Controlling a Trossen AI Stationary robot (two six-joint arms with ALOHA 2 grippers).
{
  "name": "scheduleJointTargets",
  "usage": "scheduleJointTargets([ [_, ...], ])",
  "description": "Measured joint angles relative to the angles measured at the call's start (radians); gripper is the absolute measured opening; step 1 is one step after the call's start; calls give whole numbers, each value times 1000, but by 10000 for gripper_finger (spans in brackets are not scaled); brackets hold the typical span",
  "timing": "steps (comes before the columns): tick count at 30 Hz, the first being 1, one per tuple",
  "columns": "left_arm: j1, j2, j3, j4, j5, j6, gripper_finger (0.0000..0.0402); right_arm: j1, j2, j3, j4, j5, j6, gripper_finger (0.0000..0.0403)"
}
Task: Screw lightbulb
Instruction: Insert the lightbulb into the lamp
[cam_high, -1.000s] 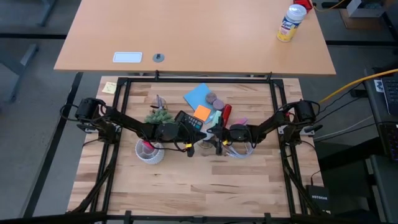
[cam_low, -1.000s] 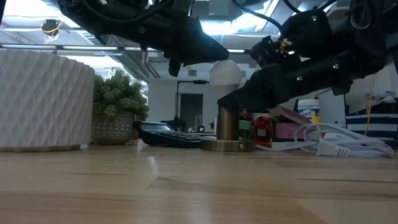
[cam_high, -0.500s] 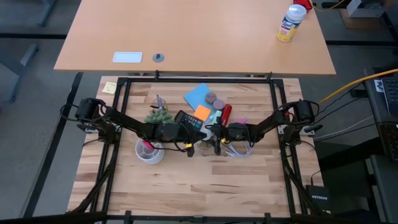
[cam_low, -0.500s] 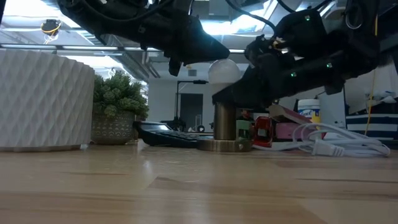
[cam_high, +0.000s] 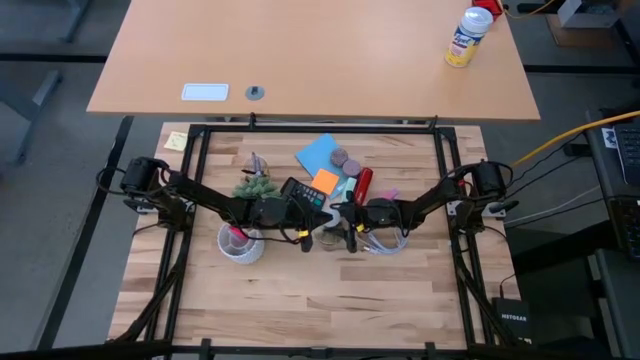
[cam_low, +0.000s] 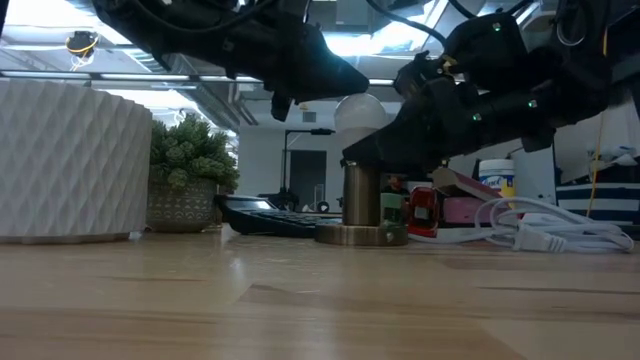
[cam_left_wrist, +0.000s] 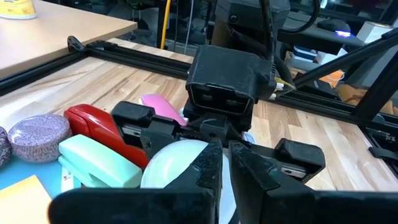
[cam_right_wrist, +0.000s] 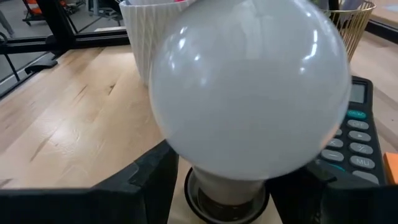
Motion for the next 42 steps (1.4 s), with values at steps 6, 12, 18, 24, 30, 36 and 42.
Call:
scheduleJointTargets([
  [6,-6,-1,1,-44,-4,-25,21,0,0,1,-17,39,-8,221],
  [12,-8,0,-1,-19,-2,-20,21,0,-1,1,-18,37,-12,221],
  [18,-11,1,-1,-29,5,-21,21,-1,-4,0,-15,32,-60,221],
  [24,-11,1,-1,-27,5,-19,21,-1,-6,-1,-70,65,-57,221],
  [30,-11,1,-1,-25,3,-23,21,-1,-6,-1,-69,66,-57,221],
  [36,-11,1,-1,-25,3,-20,21,-1,-6,0,-67,67,-57,221],
  [42,-11,1,-1,-25,2,-19,21,-1,-10,0,-79,64,-56,221],
])
